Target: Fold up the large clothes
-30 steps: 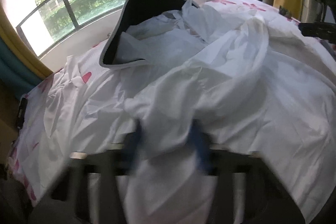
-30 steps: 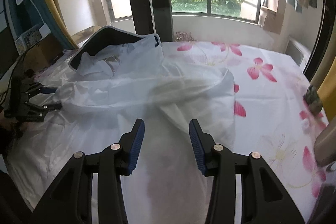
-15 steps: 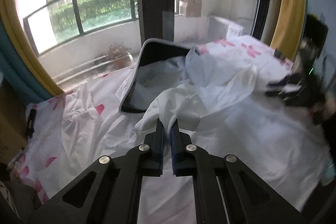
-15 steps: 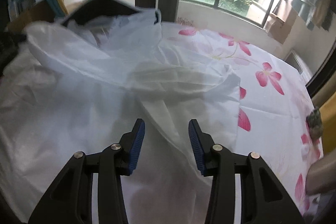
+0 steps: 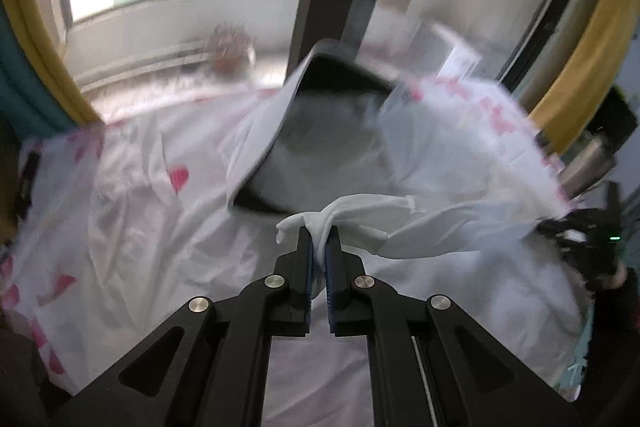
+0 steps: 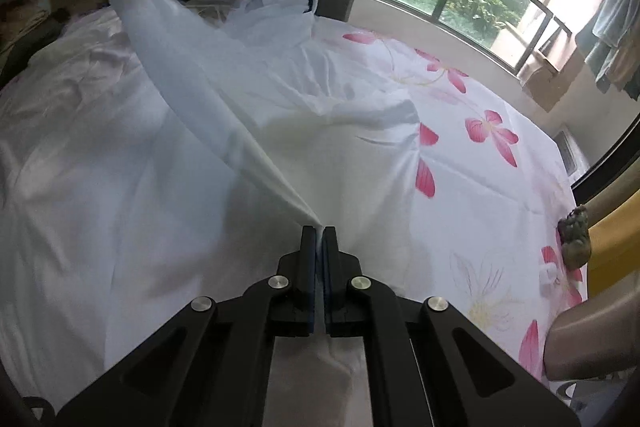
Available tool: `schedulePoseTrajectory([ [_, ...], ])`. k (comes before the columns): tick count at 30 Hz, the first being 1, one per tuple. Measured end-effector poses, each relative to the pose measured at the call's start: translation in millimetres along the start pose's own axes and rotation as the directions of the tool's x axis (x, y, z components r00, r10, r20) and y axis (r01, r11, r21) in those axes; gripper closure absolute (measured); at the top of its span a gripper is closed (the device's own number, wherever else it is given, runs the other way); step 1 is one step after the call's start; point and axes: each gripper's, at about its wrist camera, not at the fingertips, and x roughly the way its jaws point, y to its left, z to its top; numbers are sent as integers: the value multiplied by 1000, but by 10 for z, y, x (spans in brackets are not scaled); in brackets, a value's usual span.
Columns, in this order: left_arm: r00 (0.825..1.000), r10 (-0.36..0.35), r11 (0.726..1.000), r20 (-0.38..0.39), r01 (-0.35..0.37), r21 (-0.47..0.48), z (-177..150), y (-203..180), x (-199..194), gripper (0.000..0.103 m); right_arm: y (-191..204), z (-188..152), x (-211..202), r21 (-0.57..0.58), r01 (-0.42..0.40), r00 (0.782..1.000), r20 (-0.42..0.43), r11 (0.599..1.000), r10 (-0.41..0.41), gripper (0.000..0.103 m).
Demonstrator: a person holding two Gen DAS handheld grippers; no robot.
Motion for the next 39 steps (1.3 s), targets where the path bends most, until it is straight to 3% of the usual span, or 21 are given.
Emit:
schedulePoseTrajectory([
  [4, 995, 12, 998, -99, -19, -65, -172, 141, 308, 96, 25, -13, 23, 8, -22, 1000, 3, 1000, 22, 94],
  [9, 997, 17, 995, -77, -24, -92, -285, 256, 246, 96, -159, 92, -36, 80, -114, 993, 50, 990, 111, 64],
  [16, 998, 29, 996, -57, -34, -80, -308, 224, 178, 96, -706, 584, 248, 171, -93, 993, 90, 981, 79, 58],
  [19, 998, 36, 996, -56, -40, -75, -322, 249, 140, 96, -885, 708, 513, 215, -47, 998, 45, 976, 38, 58],
  [23, 998, 34, 996, -59, -38, -81, -354, 284, 152, 96, -979, 797, 816, 237, -67, 998, 9, 969, 67, 58],
  [25, 997, 34, 995, -63, -40, -92, -365, 311, 180, 96, -968, 823, 858, 233, -89, 996, 43, 968, 81, 59],
  [26, 997, 32, 995, -64, -38, -92, -368, 314, 185, 96, -959, 830, 863, 228, -95, 995, 46, 969, 87, 77],
  [27, 997, 34, 995, -64, -40, -92, -363, 315, 196, 96, -936, 854, 864, 206, -85, 996, 48, 975, 77, 102],
  [34, 996, 48, 995, -70, -53, -79, -276, 299, 257, 85, -1088, 881, 897, 222, 35, 999, 31, 974, -43, 103],
  [35, 996, 56, 995, -70, -61, -75, -266, 299, 257, 79, -1098, 878, 903, 231, 42, 998, 33, 972, -51, 103],
  [39, 999, 50, 996, -14, -51, -69, -243, 307, 70, 71, -1078, 854, 899, 233, 88, 995, 18, 968, -95, 102],
])
